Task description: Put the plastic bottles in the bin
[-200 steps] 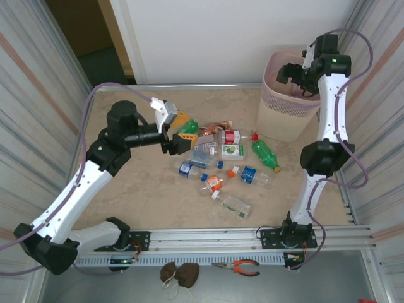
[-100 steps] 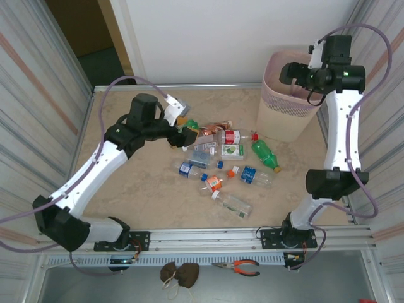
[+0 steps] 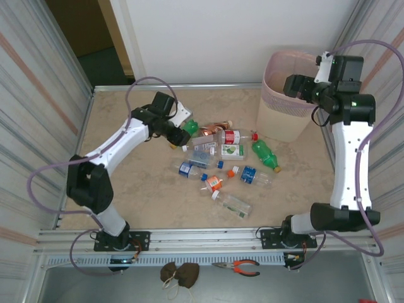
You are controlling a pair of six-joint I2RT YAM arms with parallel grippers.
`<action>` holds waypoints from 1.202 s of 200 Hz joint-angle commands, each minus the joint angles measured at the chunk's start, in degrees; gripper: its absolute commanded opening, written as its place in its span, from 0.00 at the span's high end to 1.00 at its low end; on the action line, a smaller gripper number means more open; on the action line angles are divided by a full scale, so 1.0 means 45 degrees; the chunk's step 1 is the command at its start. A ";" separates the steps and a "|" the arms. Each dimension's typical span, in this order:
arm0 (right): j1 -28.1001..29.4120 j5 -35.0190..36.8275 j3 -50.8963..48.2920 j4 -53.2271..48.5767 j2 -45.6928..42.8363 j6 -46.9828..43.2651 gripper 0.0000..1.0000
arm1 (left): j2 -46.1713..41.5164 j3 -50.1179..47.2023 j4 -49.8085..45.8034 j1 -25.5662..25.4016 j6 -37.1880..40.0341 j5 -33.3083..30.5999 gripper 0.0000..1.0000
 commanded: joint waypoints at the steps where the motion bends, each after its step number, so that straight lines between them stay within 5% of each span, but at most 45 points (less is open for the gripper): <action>1: 0.0078 0.0125 -0.0767 0.0914 -0.0846 -0.0198 0.08 | 0.0737 0.0570 -0.0755 0.0329 0.0607 -0.0917 0.41; 120: 0.0106 0.0002 -0.1116 0.0910 -0.1271 -0.0191 0.08 | 0.4369 0.1945 -0.1258 0.1302 0.1295 -0.0695 0.48; 240: 0.0156 -0.0130 -0.1040 0.0891 -0.1271 -0.0140 0.08 | 0.5504 0.1899 -0.1197 0.1423 0.1279 -0.0224 0.54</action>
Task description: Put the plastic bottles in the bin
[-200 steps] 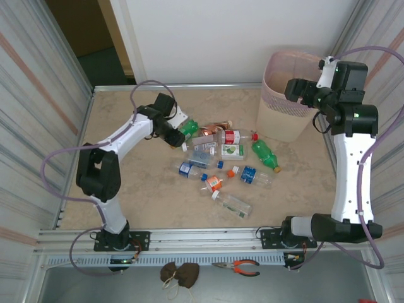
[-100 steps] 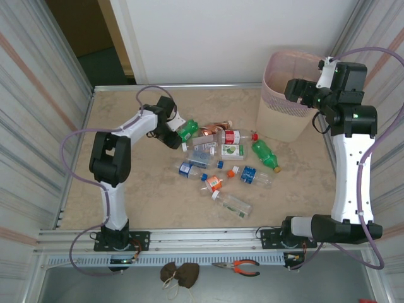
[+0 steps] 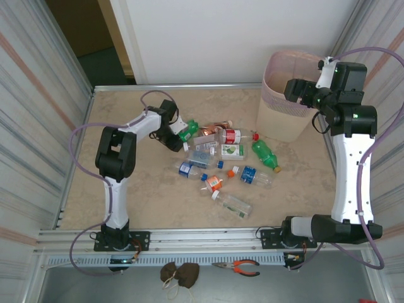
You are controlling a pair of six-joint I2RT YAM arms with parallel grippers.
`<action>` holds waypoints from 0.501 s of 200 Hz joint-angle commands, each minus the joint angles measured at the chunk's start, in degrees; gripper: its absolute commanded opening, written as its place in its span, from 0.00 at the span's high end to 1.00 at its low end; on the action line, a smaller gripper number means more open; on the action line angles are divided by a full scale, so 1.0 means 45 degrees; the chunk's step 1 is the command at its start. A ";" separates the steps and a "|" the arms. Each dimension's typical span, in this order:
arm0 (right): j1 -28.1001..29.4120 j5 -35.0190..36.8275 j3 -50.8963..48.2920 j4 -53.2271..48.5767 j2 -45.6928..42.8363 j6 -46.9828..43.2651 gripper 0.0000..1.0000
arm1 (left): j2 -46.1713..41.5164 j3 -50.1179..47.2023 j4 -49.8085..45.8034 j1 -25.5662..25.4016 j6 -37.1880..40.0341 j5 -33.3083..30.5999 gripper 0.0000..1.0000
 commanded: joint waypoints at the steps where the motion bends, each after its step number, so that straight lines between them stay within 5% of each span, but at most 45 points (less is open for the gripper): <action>1: 0.0122 -0.0081 0.0078 0.0190 -0.0207 -0.0146 0.08 | 0.0049 0.0006 -0.0251 0.0153 0.0107 0.0154 0.54; 100: 0.0220 -0.0159 0.0234 0.0471 -0.0219 -0.0035 0.09 | -0.1221 -0.0750 0.0016 0.0402 -0.0144 0.0192 0.71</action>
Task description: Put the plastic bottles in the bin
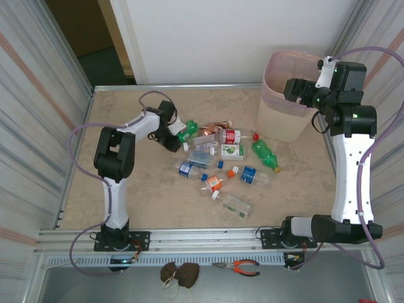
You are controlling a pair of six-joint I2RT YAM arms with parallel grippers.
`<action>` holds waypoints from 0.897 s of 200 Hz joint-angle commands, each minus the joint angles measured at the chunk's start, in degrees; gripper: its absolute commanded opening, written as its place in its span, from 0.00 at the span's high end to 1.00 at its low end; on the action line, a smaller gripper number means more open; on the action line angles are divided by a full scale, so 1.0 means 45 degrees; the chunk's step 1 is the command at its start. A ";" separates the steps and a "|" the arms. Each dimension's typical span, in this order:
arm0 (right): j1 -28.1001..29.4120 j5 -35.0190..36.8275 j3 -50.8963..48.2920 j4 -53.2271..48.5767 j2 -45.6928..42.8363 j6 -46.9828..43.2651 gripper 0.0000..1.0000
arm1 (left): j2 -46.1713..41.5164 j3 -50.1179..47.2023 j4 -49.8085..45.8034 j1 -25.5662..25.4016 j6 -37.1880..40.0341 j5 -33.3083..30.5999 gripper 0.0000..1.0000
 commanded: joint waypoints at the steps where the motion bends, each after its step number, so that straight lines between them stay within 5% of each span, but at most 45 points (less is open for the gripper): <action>1: 0.0129 -0.0145 0.0235 0.0358 -0.0223 -0.0032 0.09 | -0.0915 -0.0337 -0.0031 0.0250 -0.0137 0.0149 0.71; 93: 0.0214 -0.2106 -0.0911 0.2650 -0.1077 0.0928 0.11 | -0.4245 -0.1312 0.1070 0.0434 -0.1447 0.1785 0.76; 179: 0.0418 -0.5846 -0.3634 0.8387 -0.2698 0.3478 0.12 | -0.8554 -0.2660 0.5448 0.0423 -0.3905 0.6333 0.76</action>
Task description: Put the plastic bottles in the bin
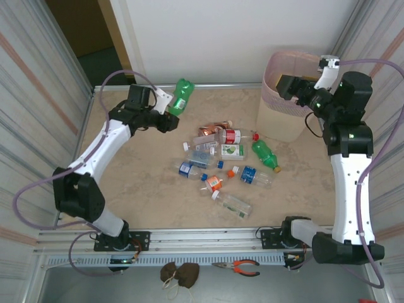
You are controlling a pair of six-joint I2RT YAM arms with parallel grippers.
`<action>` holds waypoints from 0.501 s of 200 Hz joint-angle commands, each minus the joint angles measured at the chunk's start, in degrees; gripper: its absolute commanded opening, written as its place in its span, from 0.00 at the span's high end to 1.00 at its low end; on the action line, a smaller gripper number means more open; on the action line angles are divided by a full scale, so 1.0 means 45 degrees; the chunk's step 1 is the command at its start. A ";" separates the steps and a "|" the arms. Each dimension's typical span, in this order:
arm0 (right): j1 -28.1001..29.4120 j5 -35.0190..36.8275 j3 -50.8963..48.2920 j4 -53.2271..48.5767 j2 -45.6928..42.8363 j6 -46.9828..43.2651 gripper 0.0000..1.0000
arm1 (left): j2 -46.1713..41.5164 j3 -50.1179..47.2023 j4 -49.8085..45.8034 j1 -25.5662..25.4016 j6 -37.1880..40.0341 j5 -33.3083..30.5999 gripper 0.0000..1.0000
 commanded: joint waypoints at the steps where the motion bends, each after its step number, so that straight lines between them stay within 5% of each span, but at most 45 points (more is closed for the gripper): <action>1: 0.0246 -0.1806 -0.0456 0.2698 -0.0425 0.1243 0.12 | -0.1321 -0.0495 0.2136 0.0013 -0.1051 0.2347 0.76; 46: 0.1382 -0.2789 -0.1182 0.4918 -0.0770 0.1518 0.10 | -0.3037 -0.1125 0.4661 -0.0252 -0.1957 0.4614 0.76; 100: 0.3509 -0.3569 -0.1257 0.6219 -0.0728 0.0818 0.06 | -0.3991 -0.1050 0.5942 -0.1403 -0.2156 0.5612 0.76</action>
